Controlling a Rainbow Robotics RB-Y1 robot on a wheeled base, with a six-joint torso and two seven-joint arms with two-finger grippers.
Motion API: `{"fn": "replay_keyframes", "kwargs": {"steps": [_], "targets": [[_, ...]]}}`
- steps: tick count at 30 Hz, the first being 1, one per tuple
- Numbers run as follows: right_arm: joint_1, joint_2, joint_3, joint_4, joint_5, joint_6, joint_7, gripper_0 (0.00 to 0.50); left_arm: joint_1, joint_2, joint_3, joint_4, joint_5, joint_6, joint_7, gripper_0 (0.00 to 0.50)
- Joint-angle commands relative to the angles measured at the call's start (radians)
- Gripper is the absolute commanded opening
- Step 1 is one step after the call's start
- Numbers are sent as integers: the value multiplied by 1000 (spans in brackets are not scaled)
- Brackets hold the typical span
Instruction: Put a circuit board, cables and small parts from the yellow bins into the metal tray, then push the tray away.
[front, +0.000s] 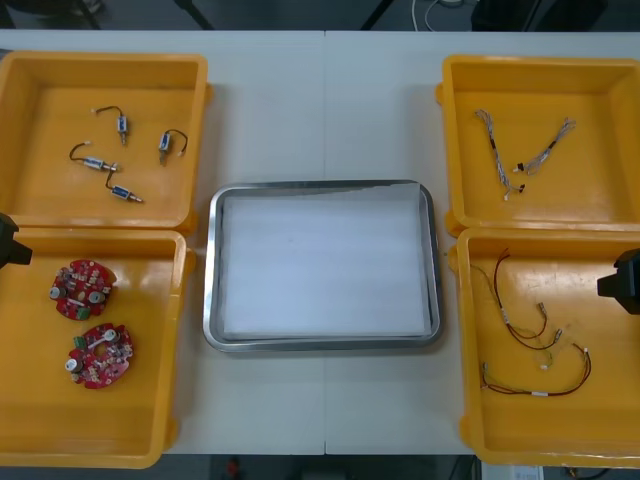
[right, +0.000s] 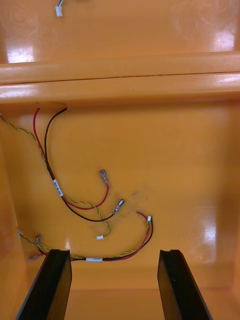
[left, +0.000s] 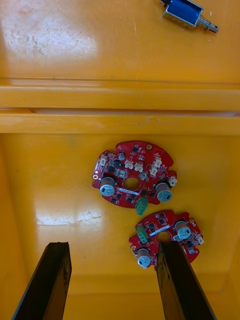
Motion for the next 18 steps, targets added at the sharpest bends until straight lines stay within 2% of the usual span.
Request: {"fn": "replay_keyframes", "kwargs": {"steps": [1,18], "targets": [[14,-35,11,-31,-7,3,15,500,14,44,32,-25,-7,-6,-46,500],[14,-35,11,-31,-7,3,15,500,14,44,32,-25,-7,-6,-46,500]]}}
